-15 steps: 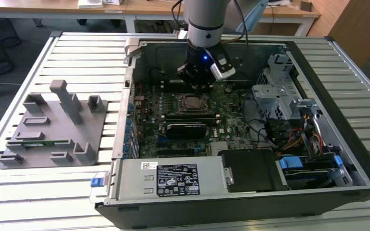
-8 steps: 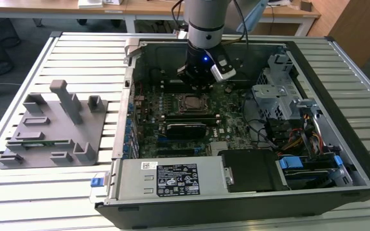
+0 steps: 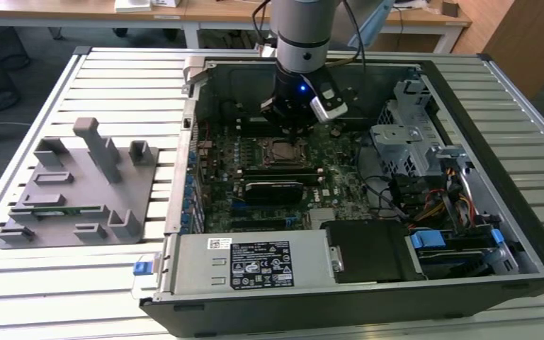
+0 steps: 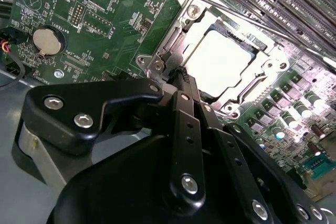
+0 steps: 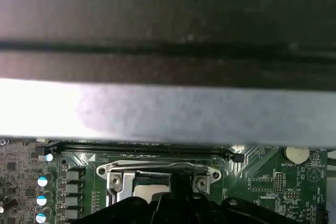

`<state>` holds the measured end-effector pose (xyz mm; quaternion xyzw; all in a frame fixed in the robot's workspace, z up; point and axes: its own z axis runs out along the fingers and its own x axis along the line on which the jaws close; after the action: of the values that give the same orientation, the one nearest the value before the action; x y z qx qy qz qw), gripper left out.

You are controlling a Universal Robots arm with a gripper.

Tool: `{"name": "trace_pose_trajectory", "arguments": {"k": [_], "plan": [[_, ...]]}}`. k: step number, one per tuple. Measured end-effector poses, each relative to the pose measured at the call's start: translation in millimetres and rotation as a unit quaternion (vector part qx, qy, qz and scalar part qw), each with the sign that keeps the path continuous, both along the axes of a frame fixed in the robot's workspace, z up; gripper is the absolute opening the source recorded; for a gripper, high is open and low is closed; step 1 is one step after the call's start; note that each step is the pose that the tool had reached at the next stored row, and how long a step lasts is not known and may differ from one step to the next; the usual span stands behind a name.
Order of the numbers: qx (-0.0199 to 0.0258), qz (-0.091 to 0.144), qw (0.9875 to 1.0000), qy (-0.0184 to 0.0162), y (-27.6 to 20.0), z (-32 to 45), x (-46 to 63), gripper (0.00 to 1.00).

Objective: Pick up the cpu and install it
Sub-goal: 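Install the second cpu locking lever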

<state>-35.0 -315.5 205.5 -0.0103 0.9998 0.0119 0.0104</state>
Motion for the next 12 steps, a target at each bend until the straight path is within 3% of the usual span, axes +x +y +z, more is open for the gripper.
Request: {"name": "trace_pose_trajectory", "arguments": {"k": [6, 9, 10, 12], "plan": [[-0.0005, 0.0, 1.0, 0.0, 0.0, 13.7, 0.0, 0.11], [-0.0005, 0.0, 1.0, 0.0006, -1.4, 14.5, 0.0, 0.11], [-0.0006, 0.0, 1.0, 0.0028, -2.3, 14.5, 0.1, 0.11], [-0.0005, 0.0, 0.9999, 0.0151, -2.8, 14.4, 1.0, 0.11]]}}
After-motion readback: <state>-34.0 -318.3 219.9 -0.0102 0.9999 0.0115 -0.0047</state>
